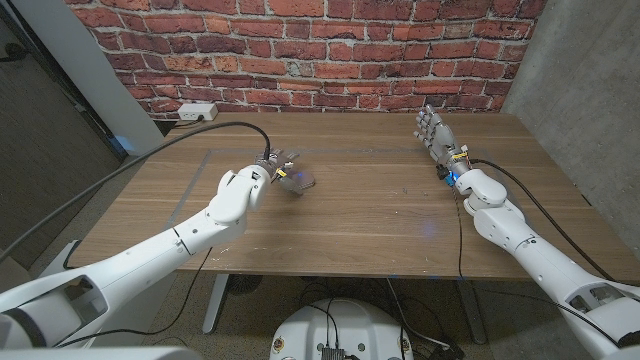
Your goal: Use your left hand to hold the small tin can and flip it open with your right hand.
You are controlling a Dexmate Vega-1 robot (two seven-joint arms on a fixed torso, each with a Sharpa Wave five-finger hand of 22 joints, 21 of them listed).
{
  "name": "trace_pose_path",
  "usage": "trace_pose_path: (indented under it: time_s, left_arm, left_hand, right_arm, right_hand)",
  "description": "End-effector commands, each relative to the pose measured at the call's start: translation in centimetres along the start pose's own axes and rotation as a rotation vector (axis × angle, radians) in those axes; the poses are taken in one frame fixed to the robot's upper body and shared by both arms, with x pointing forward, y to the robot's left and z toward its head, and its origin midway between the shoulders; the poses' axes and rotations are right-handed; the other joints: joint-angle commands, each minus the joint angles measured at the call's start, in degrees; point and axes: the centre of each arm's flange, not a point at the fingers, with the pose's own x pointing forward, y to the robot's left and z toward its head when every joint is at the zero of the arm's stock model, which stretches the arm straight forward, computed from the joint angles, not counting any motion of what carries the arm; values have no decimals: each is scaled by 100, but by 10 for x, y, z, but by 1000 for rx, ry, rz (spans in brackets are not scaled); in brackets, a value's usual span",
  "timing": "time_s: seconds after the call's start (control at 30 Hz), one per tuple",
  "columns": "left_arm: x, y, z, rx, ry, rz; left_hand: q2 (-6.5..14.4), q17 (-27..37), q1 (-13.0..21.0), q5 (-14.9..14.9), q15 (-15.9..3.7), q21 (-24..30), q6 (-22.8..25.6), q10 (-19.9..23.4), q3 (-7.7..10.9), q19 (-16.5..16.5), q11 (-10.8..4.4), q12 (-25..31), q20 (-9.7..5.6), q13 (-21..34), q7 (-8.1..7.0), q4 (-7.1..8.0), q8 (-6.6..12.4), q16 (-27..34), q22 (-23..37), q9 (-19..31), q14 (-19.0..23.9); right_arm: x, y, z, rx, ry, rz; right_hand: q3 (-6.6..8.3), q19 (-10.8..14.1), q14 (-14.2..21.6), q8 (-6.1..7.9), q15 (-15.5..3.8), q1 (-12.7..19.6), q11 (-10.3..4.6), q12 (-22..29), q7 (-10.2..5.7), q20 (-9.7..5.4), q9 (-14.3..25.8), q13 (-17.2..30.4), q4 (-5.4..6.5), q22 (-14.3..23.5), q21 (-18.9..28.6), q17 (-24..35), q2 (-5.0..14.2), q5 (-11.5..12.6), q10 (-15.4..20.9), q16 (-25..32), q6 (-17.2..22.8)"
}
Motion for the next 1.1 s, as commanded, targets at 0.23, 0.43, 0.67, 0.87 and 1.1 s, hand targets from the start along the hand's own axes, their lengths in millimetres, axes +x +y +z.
trace_pose_path:
  time_s: [0.23, 0.43, 0.67, 0.87, 1.1]
  left_arm:
    - [2, -2, 4, 10, -34, 6]
    - [0, -2, 4, 8, -38, 11]
    - [-2, -4, 4, 5, -34, 6]
    - [-3, -5, 6, 6, -36, -2]
    - [-5, -8, 6, 2, -33, -2]
  left_hand:
    - [40, 19, 55, -13, -59, 69, 140, 238, 10, 104, -95, 62, -19, 26, -26, -25, 58, 54, 8, -8, 127]
    - [134, 19, 243, -2, -140, 85, 251, 487, 86, 182, -141, 145, -38, 45, -44, -101, 89, 88, 7, -7, 276]
    - [193, 28, 402, -9, -216, 99, 341, 733, 142, 268, -145, 246, -29, 83, -63, -170, 104, 145, 7, -7, 513]
    - [206, 34, 443, -17, -254, 101, 395, 843, 153, 296, -144, 304, -17, 108, -61, -188, 111, 164, 7, -6, 613]
    - [202, 40, 452, -24, -266, 95, 420, 901, 150, 297, -144, 337, -13, 123, -49, -193, 110, 169, 8, -6, 660]
  right_arm:
    - [0, 1, 0, -1, 1, -3]
    - [-2, 1, 0, 1, 4, -6]
    - [-4, 1, 0, 3, 6, -7]
    - [-5, 1, 1, -1, 6, -5]
    - [-7, 1, 0, 9, 6, -5]
  right_hand:
    - [-33, -37, -43, 7, -2, 10, -4, 7, -12, 26, 34, 15, -10, 23, 6, 17, 44, -11, -56, -2, -56]
    - [-35, -40, -44, 10, -1, 9, -4, 17, -11, 23, 34, 15, -12, 23, 8, 17, 48, -11, -44, 1, -51]
    - [-37, -45, -46, 11, -2, 7, 8, 25, -11, 18, 34, 15, -14, 23, 9, 17, 56, -11, -38, 3, -54]
    - [-38, -48, -47, 11, -3, 6, 12, 29, -14, 20, 34, 15, -16, 23, 10, 17, 63, -11, -39, 6, -56]
    - [-39, -52, -48, 11, 0, 9, 17, 30, -16, 22, 34, 14, -20, 23, 10, 17, 68, -11, -45, 7, -60]
